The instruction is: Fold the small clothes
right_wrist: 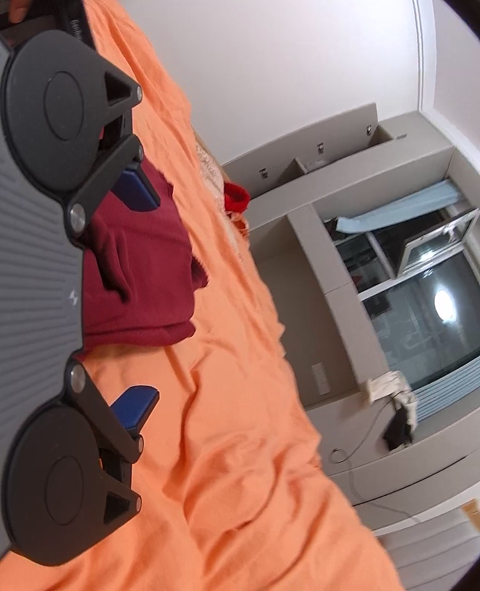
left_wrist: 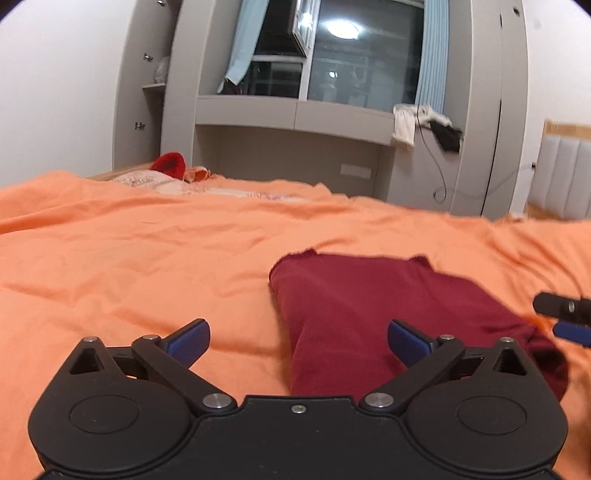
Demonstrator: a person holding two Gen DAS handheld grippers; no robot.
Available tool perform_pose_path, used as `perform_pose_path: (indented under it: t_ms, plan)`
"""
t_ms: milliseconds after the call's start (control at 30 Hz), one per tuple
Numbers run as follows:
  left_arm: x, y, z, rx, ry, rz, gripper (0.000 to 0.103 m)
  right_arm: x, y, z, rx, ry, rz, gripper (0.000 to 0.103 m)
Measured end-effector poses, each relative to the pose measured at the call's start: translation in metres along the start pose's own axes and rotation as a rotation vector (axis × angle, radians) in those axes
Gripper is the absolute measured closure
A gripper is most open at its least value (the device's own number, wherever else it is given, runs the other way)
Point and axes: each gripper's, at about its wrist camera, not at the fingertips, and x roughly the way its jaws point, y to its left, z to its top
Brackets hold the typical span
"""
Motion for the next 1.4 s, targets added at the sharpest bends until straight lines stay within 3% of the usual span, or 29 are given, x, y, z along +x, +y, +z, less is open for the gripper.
perform_pose_path:
  t_ms: [333, 700, 967, 1400]
  plan:
    - [-0.09, -0.005, -0.021, 0.046, -0.134, -0.034, 0.001, -0.08, 0.038, -0.024, -0.114, -0.114, 0.013, 0.0]
    - [-0.163, 0.004, -0.068, 0.03, -0.161, -0.029, 0.001, -0.157, 0.066, -0.068, -0.215, -0.199, -0.014, 0.0]
    - [-0.187, 0.008, -0.086, 0.046, -0.156, -0.019, 0.001, -0.187, 0.077, -0.094, -0.282, -0.21, -0.05, 0.0]
    - [-0.192, 0.01, -0.091, 0.055, -0.155, -0.02, 0.001, -0.186, 0.074, -0.098, -0.29, -0.2, -0.066, 0.0]
